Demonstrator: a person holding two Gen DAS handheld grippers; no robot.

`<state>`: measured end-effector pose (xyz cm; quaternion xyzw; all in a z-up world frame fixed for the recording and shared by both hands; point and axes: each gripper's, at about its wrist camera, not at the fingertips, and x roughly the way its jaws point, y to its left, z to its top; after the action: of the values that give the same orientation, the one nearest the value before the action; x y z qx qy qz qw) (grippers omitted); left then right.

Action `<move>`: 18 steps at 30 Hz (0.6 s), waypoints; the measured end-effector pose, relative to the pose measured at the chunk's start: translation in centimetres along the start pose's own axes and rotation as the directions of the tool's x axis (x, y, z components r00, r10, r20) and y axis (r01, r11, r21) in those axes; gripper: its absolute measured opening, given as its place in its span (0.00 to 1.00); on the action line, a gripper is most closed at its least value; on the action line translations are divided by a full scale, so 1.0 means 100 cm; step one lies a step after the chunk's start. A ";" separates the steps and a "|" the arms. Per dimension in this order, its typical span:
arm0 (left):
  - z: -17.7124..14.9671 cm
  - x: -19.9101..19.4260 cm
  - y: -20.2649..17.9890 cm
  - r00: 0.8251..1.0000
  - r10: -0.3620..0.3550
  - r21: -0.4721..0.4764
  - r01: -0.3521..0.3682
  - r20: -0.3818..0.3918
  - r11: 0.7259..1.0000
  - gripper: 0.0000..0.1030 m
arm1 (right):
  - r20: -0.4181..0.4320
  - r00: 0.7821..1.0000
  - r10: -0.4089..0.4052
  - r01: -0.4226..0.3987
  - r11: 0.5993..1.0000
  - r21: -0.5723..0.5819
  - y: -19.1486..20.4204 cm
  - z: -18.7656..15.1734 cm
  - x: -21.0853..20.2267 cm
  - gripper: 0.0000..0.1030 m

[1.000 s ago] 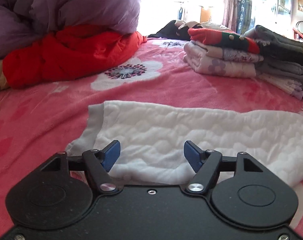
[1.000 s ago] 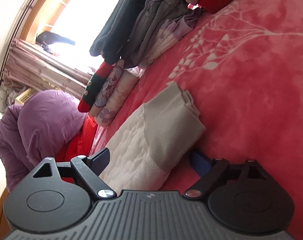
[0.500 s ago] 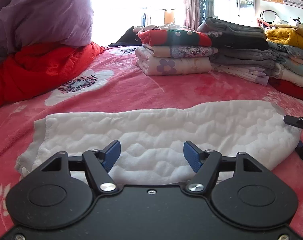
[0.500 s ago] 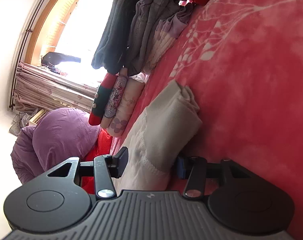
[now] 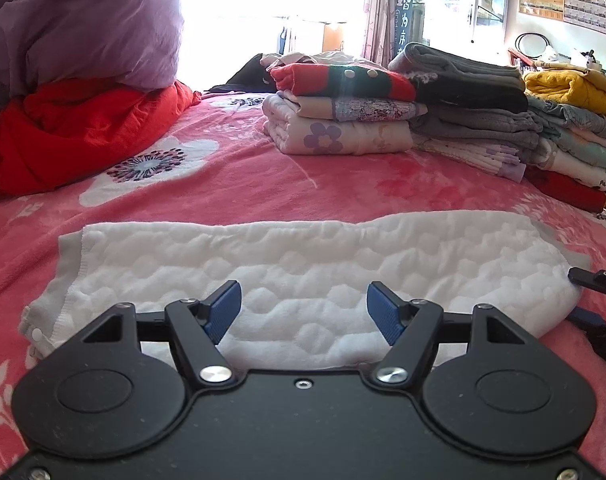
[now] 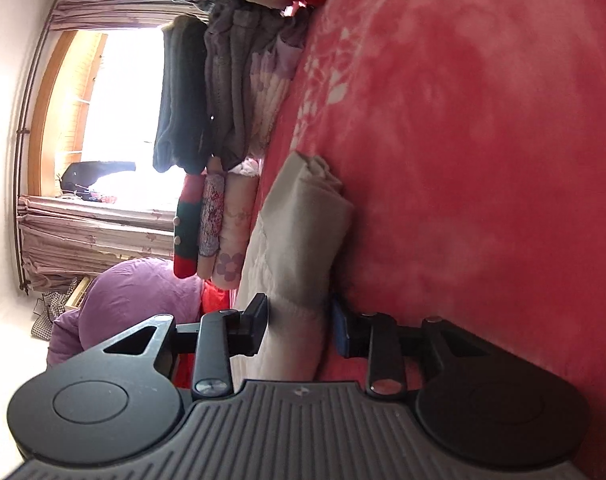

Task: Fold clothes
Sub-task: 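Grasp the folded grey end with the right tool and lift it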

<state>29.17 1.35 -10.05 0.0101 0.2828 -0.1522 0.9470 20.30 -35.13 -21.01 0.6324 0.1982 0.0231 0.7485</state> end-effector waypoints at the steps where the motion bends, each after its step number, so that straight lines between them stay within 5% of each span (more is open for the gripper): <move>1: 0.000 0.000 -0.001 1.000 -0.002 0.004 0.002 -0.002 1.000 0.68 | -0.013 1.000 -0.002 0.002 1.000 -0.003 0.001 -0.003 0.000 0.34; 12: -0.001 0.001 0.001 1.000 0.000 -0.002 0.000 -0.010 1.000 0.68 | -0.009 0.999 0.036 -0.037 0.995 -0.097 0.005 0.009 0.024 0.24; 18: 0.004 -0.013 0.015 1.000 0.000 -0.055 0.001 0.025 0.998 0.68 | 0.005 1.000 -0.005 0.006 0.966 -0.260 0.035 0.011 0.022 0.20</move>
<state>28.82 3.07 -9.11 -0.0181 0.2749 -0.1447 0.9504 23.40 -34.83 -18.09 0.5284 0.1938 0.0454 0.8253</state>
